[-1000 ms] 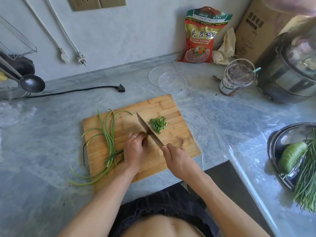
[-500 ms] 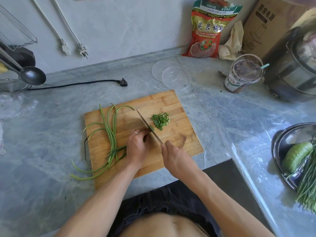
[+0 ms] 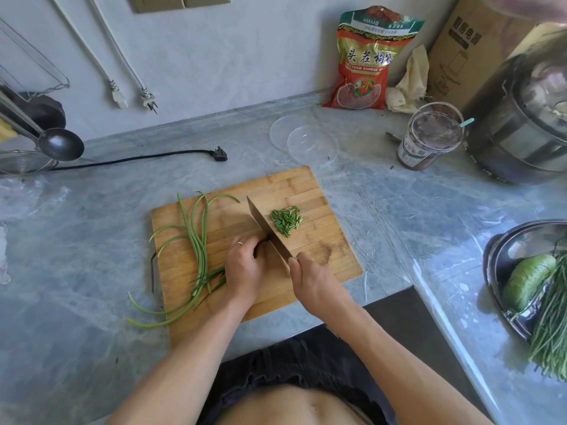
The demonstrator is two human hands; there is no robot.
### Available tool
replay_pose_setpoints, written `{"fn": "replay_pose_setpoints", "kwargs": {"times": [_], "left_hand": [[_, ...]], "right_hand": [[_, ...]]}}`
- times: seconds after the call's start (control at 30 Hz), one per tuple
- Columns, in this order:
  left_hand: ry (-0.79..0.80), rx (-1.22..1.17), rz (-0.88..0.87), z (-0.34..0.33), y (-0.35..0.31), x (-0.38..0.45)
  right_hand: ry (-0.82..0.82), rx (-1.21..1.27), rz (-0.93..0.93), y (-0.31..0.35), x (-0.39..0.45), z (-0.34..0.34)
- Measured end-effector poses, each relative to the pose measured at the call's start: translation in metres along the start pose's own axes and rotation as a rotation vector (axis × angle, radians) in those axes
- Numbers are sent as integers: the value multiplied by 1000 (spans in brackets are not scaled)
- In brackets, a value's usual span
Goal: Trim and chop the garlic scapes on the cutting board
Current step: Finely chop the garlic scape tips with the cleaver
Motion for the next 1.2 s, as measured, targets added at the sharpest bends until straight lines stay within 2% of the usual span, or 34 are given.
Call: {"fn": "replay_pose_setpoints", "kwargs": {"times": [0.27, 0.5, 0.87, 1.07, 1.2], "left_hand": [[17, 88, -7, 3, 1, -1], [8, 31, -16, 1, 2, 2], [91, 40, -29, -4, -8, 9], [46, -83, -51, 11, -17, 10], [-15, -121, 13, 21, -13, 15]], "right_hand": [[-4, 56, -50, 10, 14, 4], [-34, 63, -58, 1, 14, 23], [-47, 106, -31, -4, 7, 21], [-52, 112, -28, -6, 7, 21], [-54, 101, 4, -5, 6, 22]]}}
Point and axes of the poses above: each hand's wrist, its own x-axis towards the middle knuckle, its own z-axis out of the back of the hand, y = z × x, the point moved 7 cm from there along x, towards the middle knuckle, and after that the axes turned 5 degrees about x, right-handed, at the moved point
